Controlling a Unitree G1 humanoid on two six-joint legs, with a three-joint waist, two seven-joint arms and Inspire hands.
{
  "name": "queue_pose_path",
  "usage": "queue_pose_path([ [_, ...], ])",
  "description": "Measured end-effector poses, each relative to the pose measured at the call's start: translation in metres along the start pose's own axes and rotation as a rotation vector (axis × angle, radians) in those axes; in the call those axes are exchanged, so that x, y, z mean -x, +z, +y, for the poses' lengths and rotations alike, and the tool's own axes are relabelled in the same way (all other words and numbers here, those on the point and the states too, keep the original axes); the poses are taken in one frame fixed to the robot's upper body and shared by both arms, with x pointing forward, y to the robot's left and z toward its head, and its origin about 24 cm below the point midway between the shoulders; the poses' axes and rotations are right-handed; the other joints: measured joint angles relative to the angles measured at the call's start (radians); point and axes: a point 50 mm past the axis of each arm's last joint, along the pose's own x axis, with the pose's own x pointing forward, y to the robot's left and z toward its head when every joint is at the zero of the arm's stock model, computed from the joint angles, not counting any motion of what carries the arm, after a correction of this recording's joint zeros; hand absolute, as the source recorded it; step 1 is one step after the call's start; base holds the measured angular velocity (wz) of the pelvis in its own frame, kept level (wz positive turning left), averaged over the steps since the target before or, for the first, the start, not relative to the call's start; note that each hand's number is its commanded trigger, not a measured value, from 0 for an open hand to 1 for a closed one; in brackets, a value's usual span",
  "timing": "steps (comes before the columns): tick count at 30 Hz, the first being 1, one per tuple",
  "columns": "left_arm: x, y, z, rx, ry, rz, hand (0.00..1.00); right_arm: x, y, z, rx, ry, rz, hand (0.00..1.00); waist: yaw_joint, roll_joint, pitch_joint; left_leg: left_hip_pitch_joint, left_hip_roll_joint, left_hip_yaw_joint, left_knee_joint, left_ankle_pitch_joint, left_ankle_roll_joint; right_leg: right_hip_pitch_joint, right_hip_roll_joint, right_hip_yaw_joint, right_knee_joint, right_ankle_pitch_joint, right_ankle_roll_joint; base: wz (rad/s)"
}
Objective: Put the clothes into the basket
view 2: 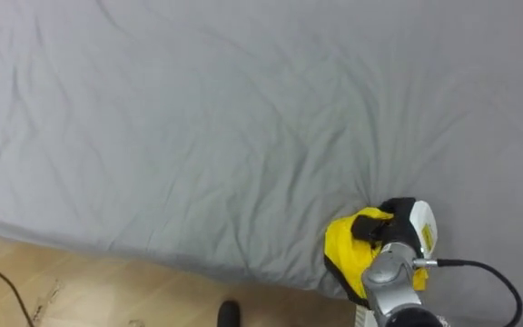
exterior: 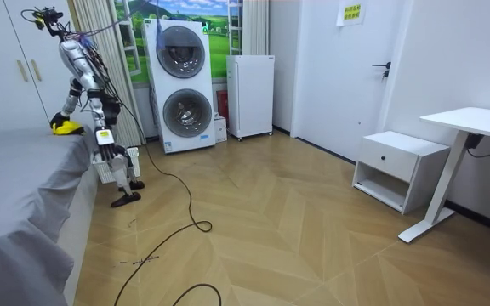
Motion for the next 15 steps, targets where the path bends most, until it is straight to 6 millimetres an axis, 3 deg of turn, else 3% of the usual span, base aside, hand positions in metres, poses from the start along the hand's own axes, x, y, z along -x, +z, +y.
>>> queue_pose_path([
  [3,0.001,-0.008,0.004,0.017,0.007,0.005,0.0,-0.003,0.007,-0.009,-0.026,-0.007,-0.023,1.0,-0.002,-0.019,-0.0063,0.054,0.0,0.038,-0.012,0.0,0.0,0.034,0.0,0.046,-0.004,-0.003,0.005,-0.32],
  [6,0.004,-0.016,0.012,0.068,0.022,0.002,0.0,-0.002,0.009,-0.024,-0.096,-0.046,-0.066,1.0,-0.042,-0.044,-0.0149,0.113,-0.006,0.044,-0.025,0.0,0.0,0.079,-0.004,0.058,-0.008,-0.01,0.013,-0.11],
  [7,0.005,-0.021,0.016,0.064,0.034,0.009,0.0,-0.001,0.005,-0.032,-0.116,-0.07,-0.066,1.0,-0.043,-0.058,-0.0224,0.139,-0.007,0.061,-0.031,0.0,0.0,0.099,-0.004,0.073,-0.019,-0.011,0.016,-0.17],
  [9,0.006,-0.027,0.022,0.062,0.053,0.022,0.0,0.0,0.002,-0.044,-0.143,-0.103,-0.072,1.0,-0.064,-0.071,-0.0265,0.172,-0.007,0.062,-0.031,-0.002,0.001,0.139,-0.005,0.084,-0.04,-0.012,0.018,-0.19],
  [12,0.007,-0.033,0.026,0.042,0.069,0.032,0.0,0.002,-0.006,-0.057,-0.145,-0.128,-0.071,1.0,-0.089,-0.078,-0.026,0.222,-0.003,0.071,-0.031,-0.026,0.001,0.177,0.005,0.111,-0.039,-0.012,0.019,-0.24],
  [15,0.009,-0.04,0.03,0.036,0.077,0.049,0.0,0.002,-0.013,-0.065,-0.165,-0.146,-0.047,1.0,-0.121,-0.072,-0.0256,0.257,0.008,0.096,-0.032,-0.048,0.002,0.201,0.013,0.13,-0.04,-0.012,0.02,-0.3],
])
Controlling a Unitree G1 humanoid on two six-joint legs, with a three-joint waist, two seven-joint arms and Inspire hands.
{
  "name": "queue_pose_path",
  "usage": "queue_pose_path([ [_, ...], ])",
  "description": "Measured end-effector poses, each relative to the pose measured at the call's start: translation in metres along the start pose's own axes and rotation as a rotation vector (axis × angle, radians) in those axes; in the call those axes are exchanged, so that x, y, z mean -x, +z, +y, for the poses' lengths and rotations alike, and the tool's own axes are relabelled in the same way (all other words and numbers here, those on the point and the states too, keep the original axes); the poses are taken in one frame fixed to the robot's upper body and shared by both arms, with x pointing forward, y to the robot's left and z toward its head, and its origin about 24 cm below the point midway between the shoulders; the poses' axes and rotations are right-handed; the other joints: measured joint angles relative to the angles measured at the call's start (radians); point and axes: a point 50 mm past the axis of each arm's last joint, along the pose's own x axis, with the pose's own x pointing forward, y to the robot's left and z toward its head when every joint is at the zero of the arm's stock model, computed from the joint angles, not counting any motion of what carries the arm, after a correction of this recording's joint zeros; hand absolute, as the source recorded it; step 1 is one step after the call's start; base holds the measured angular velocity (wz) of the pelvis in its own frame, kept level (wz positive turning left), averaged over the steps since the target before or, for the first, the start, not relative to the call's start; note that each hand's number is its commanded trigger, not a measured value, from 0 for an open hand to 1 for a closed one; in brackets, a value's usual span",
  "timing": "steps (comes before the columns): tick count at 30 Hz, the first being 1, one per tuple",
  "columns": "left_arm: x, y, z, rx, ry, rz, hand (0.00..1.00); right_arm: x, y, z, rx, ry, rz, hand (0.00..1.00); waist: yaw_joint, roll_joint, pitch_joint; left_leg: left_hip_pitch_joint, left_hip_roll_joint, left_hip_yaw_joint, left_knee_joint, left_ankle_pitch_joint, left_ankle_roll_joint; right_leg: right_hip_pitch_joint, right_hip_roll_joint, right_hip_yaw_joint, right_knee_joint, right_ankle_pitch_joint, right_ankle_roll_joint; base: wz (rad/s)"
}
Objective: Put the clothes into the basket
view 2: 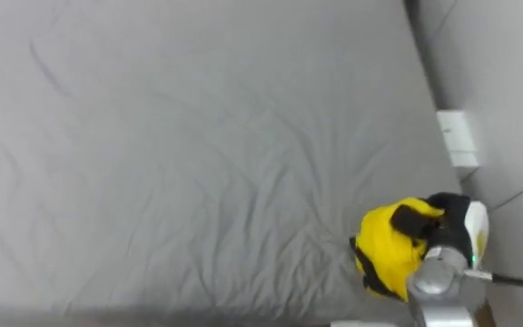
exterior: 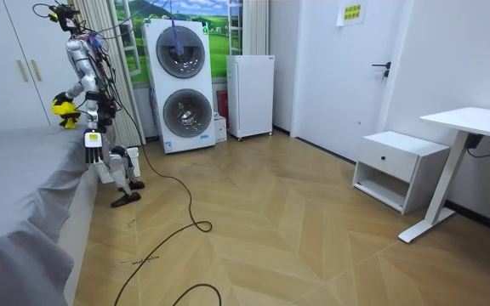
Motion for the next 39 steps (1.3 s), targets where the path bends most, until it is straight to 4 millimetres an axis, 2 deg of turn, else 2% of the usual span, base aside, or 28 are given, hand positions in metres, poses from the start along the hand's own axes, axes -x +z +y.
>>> queue_pose_path([
  [1,0.0,0.0,0.001,-0.009,0.001,0.001,0.0,-0.001,-0.003,-0.005,-0.007,-0.016,0.013,1.0,-0.017,0.004,-0.0009,0.012,0.002,0.008,0.0,-0.006,0.001,0.008,0.001,0.005,0.001,0.0,0.0,-0.22],
  [6,0.002,-0.009,0.007,-0.009,0.013,0.019,0.0,-0.002,-0.005,-0.027,-0.036,-0.087,0.016,1.0,-0.054,0.021,-0.008,0.065,0.003,0.047,-0.025,-0.01,0.002,0.029,0.006,0.051,0.004,0.002,0.004,-0.29],
  [10,0.002,-0.005,0.007,-0.025,-0.004,0.0,0.0,0.0,-0.011,-0.04,-0.051,-0.126,0.022,1.0,-0.062,0.026,-0.0069,0.093,0.009,0.078,-0.032,-0.018,-0.002,0.039,0.017,0.088,0.004,0.002,0.005,-0.27],
  [13,0.002,-0.007,0.007,-0.03,-0.012,0.007,0.0,0.002,-0.016,-0.043,-0.047,-0.135,0.035,1.0,-0.079,0.028,-0.0063,0.098,0.01,0.08,-0.032,-0.021,-0.003,0.036,0.024,0.112,0.003,0.003,0.005,-0.18],
  [17,0.002,-0.006,0.009,-0.019,-0.007,0.006,0.0,0.003,-0.026,-0.049,-0.052,-0.163,0.075,1.0,-0.083,0.033,-0.0042,0.092,0.011,0.081,-0.033,-0.025,-0.003,0.023,0.029,0.134,0.003,0.006,0.007,-0.17],
  [22,0.001,0.0,0.006,-0.047,-0.01,-0.004,0.0,0.004,-0.052,-0.048,-0.021,-0.162,0.203,1.0,-0.088,0.041,-0.0096,0.043,0.013,0.096,-0.027,-0.025,-0.003,-0.033,0.03,0.136,0.022,0.013,0.008,-0.05],
  [25,-0.001,0.009,0.002,-0.056,-0.017,-0.006,0.0,-0.002,-0.055,-0.045,-0.05,-0.174,0.265,1.0,-0.092,0.055,-0.0099,-0.003,0.017,0.109,-0.022,-0.022,0.002,-0.088,0.033,0.149,0.034,0.024,0.007,-0.15],
  [27,-0.001,0.009,0.001,-0.059,-0.019,0.003,0.0,-0.007,-0.05,-0.044,-0.066,-0.189,0.274,1.0,-0.091,0.065,-0.009,-0.04,0.019,0.124,-0.011,-0.022,0.002,-0.129,0.032,0.159,0.054,0.026,0.008,-0.21],
  [31,-0.004,0.027,-0.01,-0.107,-0.046,-0.014,0.0,-0.02,-0.036,-0.038,-0.124,-0.207,0.31,1.0,-0.098,0.09,0.0039,-0.13,0.021,0.13,0.011,-0.016,0.011,-0.227,0.031,0.165,0.087,0.035,0.007,-0.06],
  [34,-0.005,0.039,-0.018,-0.158,-0.065,-0.034,0.0,-0.025,-0.031,-0.037,-0.159,-0.232,0.348,1.0,-0.086,0.107,0.0123,-0.197,0.022,0.133,0.04,-0.015,0.013,-0.301,0.027,0.167,0.12,0.035,0.007,-0.03],
  [36,-0.006,0.048,-0.022,-0.169,-0.073,-0.051,0.0,-0.028,-0.025,-0.035,-0.186,-0.25,0.36,1.0,-0.073,0.111,0.0131,-0.245,0.022,0.135,0.055,-0.014,0.015,-0.362,0.018,0.165,0.146,0.035,0.006,-0.17],
  [39,-0.006,0.062,-0.028,-0.178,-0.087,-0.091,0.0,-0.034,-0.013,-0.033,-0.206,-0.267,0.359,1.0,-0.071,0.124,0.0214,-0.326,0.02,0.133,0.077,-0.008,0.024,-0.45,0.015,0.168,0.182,0.038,0.005,-0.04],
])
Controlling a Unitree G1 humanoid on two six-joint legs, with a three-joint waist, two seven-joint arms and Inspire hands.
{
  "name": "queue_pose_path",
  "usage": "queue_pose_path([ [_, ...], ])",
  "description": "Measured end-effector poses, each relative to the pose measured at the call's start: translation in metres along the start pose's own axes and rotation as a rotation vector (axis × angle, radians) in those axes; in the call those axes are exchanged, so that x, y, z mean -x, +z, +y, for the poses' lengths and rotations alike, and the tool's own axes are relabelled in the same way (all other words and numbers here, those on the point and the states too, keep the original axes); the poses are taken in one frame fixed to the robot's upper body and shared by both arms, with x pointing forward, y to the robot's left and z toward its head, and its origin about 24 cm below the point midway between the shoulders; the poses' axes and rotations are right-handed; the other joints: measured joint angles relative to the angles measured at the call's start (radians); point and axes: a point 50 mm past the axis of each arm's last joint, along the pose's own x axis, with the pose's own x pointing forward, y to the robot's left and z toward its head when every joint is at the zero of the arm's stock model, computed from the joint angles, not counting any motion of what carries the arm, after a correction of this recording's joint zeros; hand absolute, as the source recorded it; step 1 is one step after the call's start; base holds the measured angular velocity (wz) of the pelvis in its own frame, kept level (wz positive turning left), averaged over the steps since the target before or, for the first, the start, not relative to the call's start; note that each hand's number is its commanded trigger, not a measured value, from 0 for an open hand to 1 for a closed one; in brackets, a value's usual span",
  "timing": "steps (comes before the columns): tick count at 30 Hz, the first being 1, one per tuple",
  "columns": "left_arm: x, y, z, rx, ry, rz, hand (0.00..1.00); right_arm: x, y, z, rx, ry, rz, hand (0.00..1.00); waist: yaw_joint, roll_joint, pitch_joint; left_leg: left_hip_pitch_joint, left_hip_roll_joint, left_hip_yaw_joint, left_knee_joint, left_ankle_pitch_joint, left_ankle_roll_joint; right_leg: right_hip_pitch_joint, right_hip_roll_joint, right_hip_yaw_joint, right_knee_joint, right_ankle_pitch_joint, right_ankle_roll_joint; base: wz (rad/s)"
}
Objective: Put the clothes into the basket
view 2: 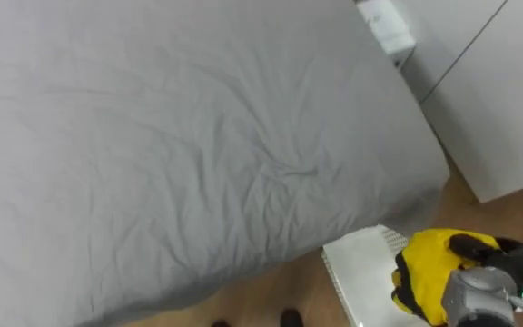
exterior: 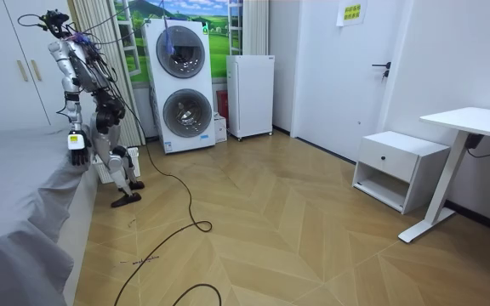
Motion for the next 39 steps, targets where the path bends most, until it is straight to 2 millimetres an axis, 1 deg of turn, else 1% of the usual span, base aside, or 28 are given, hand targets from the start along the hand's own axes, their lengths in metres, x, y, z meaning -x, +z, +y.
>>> queue_pose_path([
  [1,0.0,0.006,-0.003,0.006,-0.013,-0.018,0.0,-0.002,0.005,-0.001,0.015,-0.012,-0.009,1.0,0.001,0.009,0.0057,-0.025,-0.001,0.0,0.007,0.003,0.003,-0.028,-0.002,-0.001,0.015,0.0,0.0,0.04],
  [2,0.0,0.009,-0.005,0.01,-0.02,-0.025,0.0,-0.003,0.007,-0.003,0.021,-0.019,-0.017,1.0,0.004,0.015,0.0075,-0.04,-0.002,0.0,0.014,0.003,0.004,-0.043,-0.004,-0.001,0.02,0.0,0.0,0.0],
  [3,-0.001,0.016,-0.008,0.011,-0.031,-0.04,0.0,-0.004,0.013,-0.005,0.032,-0.034,-0.036,1.0,0.015,0.022,0.0096,-0.069,-0.003,0.002,0.021,0.005,0.007,-0.077,-0.009,-0.001,0.031,0.0,0.0,-0.03],
  [4,-0.001,0.021,-0.01,0.008,-0.037,-0.053,0.0,-0.005,0.019,-0.007,0.033,-0.046,-0.055,1.0,0.021,0.032,0.0099,-0.096,-0.006,0.003,0.022,0.011,0.01,-0.107,-0.012,0.0,0.039,0.001,0.001,0.0],
  [7,-0.001,0.027,-0.01,0.006,-0.035,-0.067,0.0,-0.007,0.029,-0.011,0.023,-0.079,-0.082,1.0,0.029,0.046,0.0108,-0.146,-0.018,0.003,0.019,0.026,0.014,-0.178,-0.025,0.0,0.078,0.001,0.001,0.02],
  [10,-0.001,0.027,-0.01,0.006,-0.03,-0.062,0.0,-0.008,0.031,-0.013,0.022,-0.096,-0.086,1.0,0.047,0.047,0.0106,-0.177,-0.02,0.003,0.019,0.032,0.015,-0.22,-0.035,-0.013,0.09,0.0,0.0,-0.09],
  [12,-0.001,0.027,-0.01,0.022,-0.031,-0.06,0.0,-0.008,0.032,-0.014,0.022,-0.106,-0.087,1.0,0.049,0.05,0.0096,-0.193,-0.021,0.002,0.02,0.037,0.017,-0.232,-0.043,-0.032,0.086,-0.002,-0.003,0.07],
  [13,-0.001,0.026,-0.011,0.023,-0.032,-0.06,0.0,-0.009,0.033,-0.016,0.019,-0.11,-0.089,1.0,0.05,0.05,0.0096,-0.202,-0.021,0.002,0.019,0.04,0.018,-0.242,-0.045,-0.032,0.086,-0.003,-0.003,0.11],
  [14,-0.001,0.026,-0.011,0.022,-0.032,-0.06,0.0,-0.009,0.035,-0.017,0.016,-0.114,-0.092,0.77,0.05,0.05,0.0096,-0.207,-0.021,0.002,0.02,0.042,0.019,-0.248,-0.047,-0.033,0.087,-0.003,-0.003,0.08],
  [15,-0.001,0.026,-0.01,0.02,-0.032,-0.058,0.0,-0.01,0.04,-0.019,0.008,-0.127,-0.099,0.0,0.052,0.052,0.0101,-0.216,-0.021,0.003,0.02,0.044,0.021,-0.258,-0.049,-0.033,0.089,-0.003,-0.003,0.06],
  [17,-0.001,0.024,-0.008,0.014,-0.025,-0.056,0.0,-0.011,0.048,-0.021,-0.009,-0.143,-0.113,0.0,0.053,0.052,0.01,-0.231,-0.023,0.003,0.023,0.046,0.023,-0.276,-0.053,-0.033,0.098,-0.003,-0.003,0.05],
  [20,-0.001,0.024,-0.005,0.005,-0.008,-0.057,0.0,-0.013,0.057,-0.026,-0.038,-0.166,-0.122,0.0,0.068,0.052,0.0101,-0.248,-0.023,0.003,0.029,0.046,0.023,-0.29,-0.054,-0.034,0.101,-0.003,-0.003,0.01],
  [22,-0.001,0.024,-0.004,-0.002,-0.005,-0.059,0.0,-0.014,0.067,-0.029,-0.061,-0.178,-0.137,0.0,0.075,0.06,0.01,-0.257,-0.024,-0.001,0.029,0.048,0.024,-0.299,-0.056,-0.039,0.102,-0.003,-0.003,0.06],
  [25,-0.001,0.025,-0.005,-0.016,-0.01,-0.063,0.0,-0.013,0.075,-0.027,-0.071,-0.177,-0.155,0.0,0.084,0.064,0.0097,-0.262,-0.025,-0.002,0.028,0.049,0.024,-0.304,-0.059,-0.044,0.105,-0.003,-0.003,0.04],
  [27,-0.001,0.026,-0.006,-0.019,-0.013,-0.068,0.0,-0.012,0.078,-0.027,-0.071,-0.176,-0.162,0.0,0.088,0.065,0.0092,-0.261,-0.026,-0.002,0.028,0.049,0.024,-0.304,-0.062,-0.049,0.111,-0.003,-0.003,0.03],
  [28,-0.001,0.026,-0.006,-0.021,-0.015,-0.07,0.0,-0.013,0.079,-0.027,-0.067,-0.178,-0.167,0.0,0.089,0.066,0.0092,-0.261,-0.028,-0.002,0.028,0.049,0.024,-0.305,-0.068,-0.06,0.118,-0.003,-0.003,0.06],
  [32,-0.001,0.026,-0.007,-0.028,-0.017,-0.072,0.0,-0.013,0.081,-0.028,-0.061,-0.18,-0.178,0.0,0.092,0.067,0.0096,-0.262,-0.03,-0.002,0.027,0.049,0.025,-0.305,-0.071,-0.063,0.117,-0.004,-0.001,0.01],
  [34,0.0,0.027,-0.008,-0.034,-0.019,-0.083,0.0,-0.013,0.078,-0.029,-0.05,-0.182,-0.183,0.0,0.093,0.068,0.0093,-0.258,-0.033,-0.005,0.027,0.049,0.025,-0.299,-0.074,-0.071,0.115,-0.005,-0.001,0.02],
  [36,0.0,0.027,-0.008,-0.041,-0.021,-0.092,0.0,-0.014,0.073,-0.031,-0.043,-0.188,-0.181,0.0,0.098,0.068,0.0095,-0.25,-0.033,-0.005,0.027,0.049,0.025,-0.29,-0.075,-0.072,0.116,-0.005,-0.001,0.02],
  [39,0.0,0.026,-0.008,-0.038,-0.02,-0.099,0.0,-0.015,0.071,-0.033,-0.044,-0.191,-0.189,0.0,0.101,0.067,0.0097,-0.237,-0.034,-0.005,0.025,0.049,0.025,-0.277,-0.075,-0.072,0.115,-0.005,0.0,0.0],
])
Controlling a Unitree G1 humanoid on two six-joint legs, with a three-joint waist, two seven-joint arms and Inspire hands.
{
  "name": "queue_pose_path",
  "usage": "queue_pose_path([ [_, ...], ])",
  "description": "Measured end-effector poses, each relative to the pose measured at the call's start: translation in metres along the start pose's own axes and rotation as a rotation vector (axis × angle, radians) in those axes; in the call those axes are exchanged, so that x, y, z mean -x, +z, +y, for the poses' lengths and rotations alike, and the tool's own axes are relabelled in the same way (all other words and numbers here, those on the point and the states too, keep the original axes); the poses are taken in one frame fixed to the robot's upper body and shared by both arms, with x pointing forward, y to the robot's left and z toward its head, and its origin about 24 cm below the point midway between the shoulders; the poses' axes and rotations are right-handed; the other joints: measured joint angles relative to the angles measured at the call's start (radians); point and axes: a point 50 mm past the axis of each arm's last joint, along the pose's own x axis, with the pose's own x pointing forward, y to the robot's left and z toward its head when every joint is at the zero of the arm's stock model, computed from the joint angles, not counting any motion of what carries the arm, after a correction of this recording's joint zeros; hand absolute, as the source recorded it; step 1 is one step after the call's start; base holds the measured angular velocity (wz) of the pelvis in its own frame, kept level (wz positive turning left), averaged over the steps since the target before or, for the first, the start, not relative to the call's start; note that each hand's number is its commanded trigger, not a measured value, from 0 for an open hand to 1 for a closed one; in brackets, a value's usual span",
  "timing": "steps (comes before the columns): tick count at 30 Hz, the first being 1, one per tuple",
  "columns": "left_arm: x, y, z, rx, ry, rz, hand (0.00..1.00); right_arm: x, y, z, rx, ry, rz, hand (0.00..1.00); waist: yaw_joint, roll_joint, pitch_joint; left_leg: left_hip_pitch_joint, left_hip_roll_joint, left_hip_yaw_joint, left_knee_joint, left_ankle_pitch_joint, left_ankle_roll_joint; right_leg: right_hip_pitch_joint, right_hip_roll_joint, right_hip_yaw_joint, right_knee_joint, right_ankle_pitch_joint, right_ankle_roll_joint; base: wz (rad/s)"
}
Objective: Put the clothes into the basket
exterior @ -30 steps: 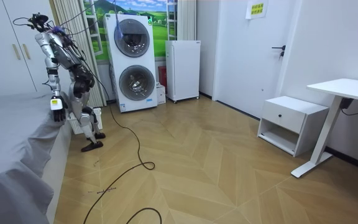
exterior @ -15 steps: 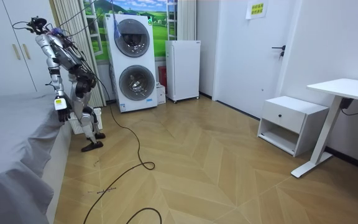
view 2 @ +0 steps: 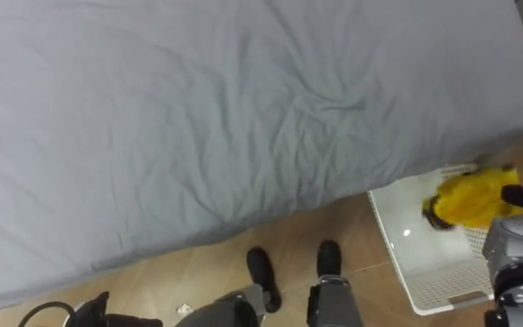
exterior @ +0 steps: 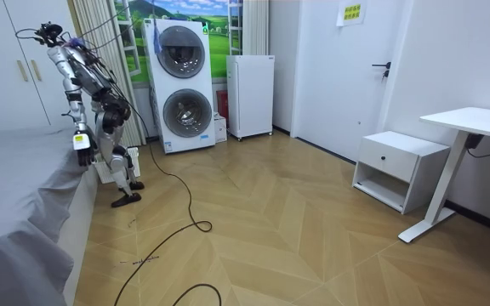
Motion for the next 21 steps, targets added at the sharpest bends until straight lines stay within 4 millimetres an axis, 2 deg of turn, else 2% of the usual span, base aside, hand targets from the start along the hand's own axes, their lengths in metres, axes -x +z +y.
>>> queue_pose_path([
  [6,0.0,-0.001,0.0,0.0,-0.001,-0.001,0.0,0.001,-0.005,-0.001,0.007,-0.026,-0.003,0.0,0.0,-0.004,0.0024,0.029,-0.002,0.002,0.001,0.0,0.0,0.037,0.007,0.009,-0.009,-0.006,0.003,0.0],
  [10,0.0,-0.001,0.0,0.004,-0.002,-0.011,0.0,0.005,-0.022,-0.001,0.037,-0.019,0.025,0.0,-0.004,-0.022,0.0112,0.099,0.0,-0.002,-0.012,0.0,0.0,0.111,0.007,-0.006,-0.028,-0.015,0.0,0.03],
  [14,0.0,0.0,0.001,0.012,-0.003,-0.026,0.0,0.005,-0.032,-0.006,0.04,-0.026,0.038,0.0,-0.003,-0.037,0.0102,0.138,0.0,-0.017,-0.014,0.0,0.0,0.163,0.007,-0.021,-0.042,-0.017,0.001,0.12],
  [15,0.0,-0.001,0.001,0.011,-0.006,-0.023,0.0,0.005,-0.036,-0.007,0.022,-0.029,0.054,0.0,-0.008,-0.037,0.0101,0.155,0.001,-0.03,-0.014,0.0,0.0,0.194,0.006,-0.037,-0.059,-0.014,0.001,0.23],
  [17,0.001,-0.004,0.002,0.019,-0.007,-0.018,0.0,0.008,-0.05,-0.01,0.009,-0.034,0.094,0.0,-0.011,-0.045,0.0074,0.195,0.001,-0.039,-0.023,0.0,0.0,0.248,0.008,-0.053,-0.081,-0.016,0.003,0.27],
  [18,0.001,-0.008,0.004,0.03,-0.007,-0.01,0.0,0.012,-0.062,-0.011,0.027,-0.029,0.115,0.0,-0.014,-0.052,0.0032,0.225,0.001,-0.05,-0.037,0.0,-0.001,0.287,0.009,-0.066,-0.099,-0.016,0.004,0.28],
  [19,0.002,-0.015,0.007,0.047,-0.001,0.002,0.0,0.017,-0.075,-0.011,0.045,-0.017,0.139,0.0,-0.023,-0.063,-0.0046,0.255,0.0,-0.06,-0.051,0.0,-0.001,0.321,0.011,-0.072,-0.113,-0.02,0.008,0.26],
  [20,0.003,-0.018,0.008,0.056,0.002,0.009,0.0,0.019,-0.08,-0.01,0.05,-0.011,0.148,0.0,-0.024,-0.068,-0.0078,0.269,0.0,-0.063,-0.058,0.0,-0.002,0.337,0.012,-0.072,-0.12,-0.021,0.008,0.17],
  [21,0.004,-0.025,0.009,0.067,0.007,0.027,0.0,0.025,-0.09,-0.009,0.057,0.008,0.168,0.0,-0.027,-0.08,-0.015,0.298,0.0,-0.066,-0.073,0.001,-0.003,0.367,0.014,-0.076,-0.134,-0.022,0.01,0.17],
])
